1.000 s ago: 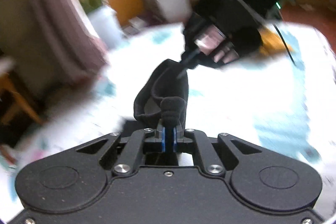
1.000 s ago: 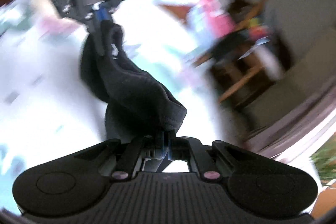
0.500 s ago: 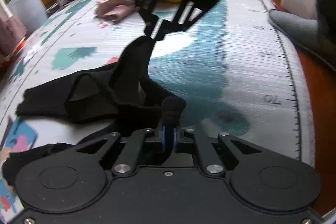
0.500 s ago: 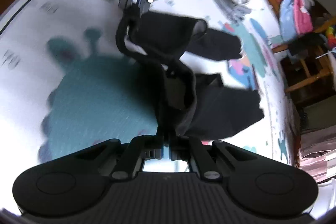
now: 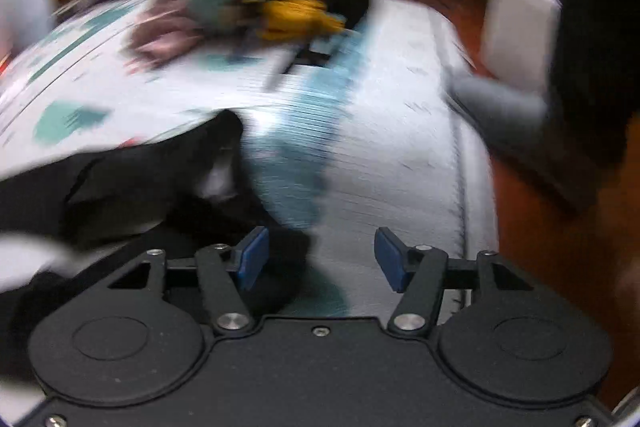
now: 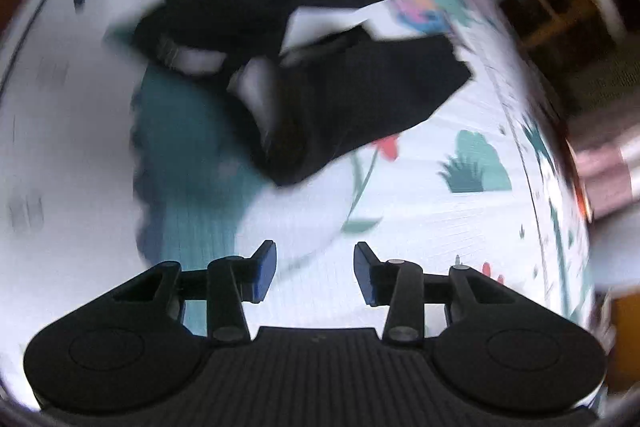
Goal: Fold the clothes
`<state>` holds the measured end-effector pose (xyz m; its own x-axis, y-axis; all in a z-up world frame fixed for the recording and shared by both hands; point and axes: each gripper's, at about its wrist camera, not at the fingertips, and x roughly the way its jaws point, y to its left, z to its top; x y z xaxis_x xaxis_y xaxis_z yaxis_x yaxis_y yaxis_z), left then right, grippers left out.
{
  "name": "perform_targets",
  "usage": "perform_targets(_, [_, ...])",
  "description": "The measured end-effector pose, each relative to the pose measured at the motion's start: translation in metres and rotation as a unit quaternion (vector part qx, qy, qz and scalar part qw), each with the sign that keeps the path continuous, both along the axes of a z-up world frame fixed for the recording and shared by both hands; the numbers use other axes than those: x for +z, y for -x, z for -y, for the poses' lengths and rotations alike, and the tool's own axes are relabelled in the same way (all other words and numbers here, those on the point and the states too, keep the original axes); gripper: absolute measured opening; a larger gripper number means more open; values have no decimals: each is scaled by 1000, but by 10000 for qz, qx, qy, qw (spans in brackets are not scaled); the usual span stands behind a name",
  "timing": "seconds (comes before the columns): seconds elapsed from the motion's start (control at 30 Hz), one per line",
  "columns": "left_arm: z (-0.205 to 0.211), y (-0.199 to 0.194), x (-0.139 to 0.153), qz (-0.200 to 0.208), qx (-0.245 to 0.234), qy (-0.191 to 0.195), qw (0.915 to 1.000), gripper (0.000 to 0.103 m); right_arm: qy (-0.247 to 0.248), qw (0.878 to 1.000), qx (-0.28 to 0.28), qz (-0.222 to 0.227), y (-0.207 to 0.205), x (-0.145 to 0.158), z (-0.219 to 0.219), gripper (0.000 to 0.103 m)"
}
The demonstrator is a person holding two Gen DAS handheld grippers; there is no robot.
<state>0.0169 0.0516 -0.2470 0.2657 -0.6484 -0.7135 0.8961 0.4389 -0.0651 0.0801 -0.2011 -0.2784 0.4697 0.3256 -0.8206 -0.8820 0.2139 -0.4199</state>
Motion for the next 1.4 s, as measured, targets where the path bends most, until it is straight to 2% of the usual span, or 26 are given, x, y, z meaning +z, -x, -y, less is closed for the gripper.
perform_targets(0.07, [-30, -23, 10, -270, 714, 297, 9966, 58, -466, 9982, -274, -265, 2, 12, -18, 43])
perform_targets(0.13, [-61, -45, 17, -475, 1465, 570, 9864, 58, -876, 9897, -601, -961, -2, 18, -42, 43])
perform_targets(0.23, [-108, -79, 19, -623, 2699, 883, 9568, 56, -1352, 9623, -1450, -1861, -10, 10, -62, 43])
perform_targets(0.33, [-148, -112, 10, -621, 3631, 877, 9255, 55, -1771, 9166, -2367, -2692, -20, -3, -79, 45])
perform_targets(0.37, [-159, -124, 5, -629, 3878, 847, 9157, 55, -1874, 9022, -2640, -2848, -23, -7, -82, 45])
perform_targets(0.43, [-181, -146, -3, -689, 4347, 835, 8941, 54, -1892, 8903, -3093, -2756, -31, -14, -84, 45])
perform_targets(0.5, [-200, -167, -12, -746, 4767, 816, 8721, 54, -1986, 8696, -3521, -2835, -42, -21, -78, 45])
perform_targets(0.6, [-215, -189, -24, -856, 5140, 767, 8501, 54, -2308, 8406, -3778, -3120, -54, -29, -69, 45])
perform_targets(0.7, [-223, -207, -37, -1075, 5355, 858, 8333, 53, -2450, 8284, -3787, -3320, -61, -35, -74, 42])
perform_targets(0.73, [-226, -210, -39, -1168, 5393, 983, 8282, 40, -2513, 8218, -3824, -3396, -63, -37, -75, 38])
perform_targets(0.77, [-229, -214, -41, -1317, 5413, 1191, 8219, 30, -2625, 8115, -3876, -3498, -65, -39, -75, 22])
perform_targets(0.8, [-229, -216, -43, -1440, 5422, 1378, 8163, 15, -2709, 8024, -3931, -3581, -67, -40, -75, 10])
perform_targets(0.83, [-228, -217, -44, -1466, 5443, 1441, 8133, 3, -2755, 7952, -3986, -3646, -68, -40, -75, 10])
perform_targets(0.93, [-225, -205, -34, -1360, 5467, 1502, 8124, 2, -2949, 7754, -4072, -3821, -69, -32, -58, 8])
perform_targets(0.97, [-229, -194, -27, -1340, 5541, 1621, 8054, 2, -3021, 7677, -4112, -3877, -67, -28, -47, 8])
perform_targets(1.07, [-253, -151, -6, -1378, 5841, 2068, 7727, 2, -3163, 7404, -4315, -4069, -62, -18, 0, 7])
perform_targets(1.1, [-260, -137, -1, -1415, 5935, 2161, 7622, 2, -3099, 7390, -4371, -4085, -58, -20, 11, 7])
perform_targets(1.17, [-273, -112, -4, -1470, 6152, 2019, 7477, 2, -2955, 7343, -4464, -4174, -51, -31, 22, 7])
perform_targets(1.2, [-277, -103, -8, -1448, 6229, 1845, 7463, 2, -2882, 7319, -4509, -4218, -47, -36, 27, 8])
perform_targets(1.23, [-280, -97, -14, -1438, 6260, 1621, 7491, 4, -2815, 7281, -4558, -4276, -44, -42, 31, 10])
perform_targets(1.27, [-286, -92, -24, -1548, 6284, 1501, 7474, 6, -2764, 7243, -4584, -4346, -43, -46, 31, 13])
perform_targets(1.3, [-293, -87, -33, -1667, 6338, 1523, 7398, 14, -2724, 7242, -4561, -4397, -42, -49, 30, 13])
perform_targets(1.33, [-300, -81, -39, -1717, 6425, 1601, 7295, 21, -2690, 7262, -4516, -4431, -41, -50, 29, 15])
perform_targets(1.37, [-306, -76, -43, -1750, 6470, 1732, 7217, 21, -2668, 7329, -4432, -4418, -41, -47, 27, 20])
perform_targets(1.4, [-309, -73, -44, -1758, 6486, 1853, 7170, 21, -2668, 7398, -4361, -4374, -42, -43, 26, 31])
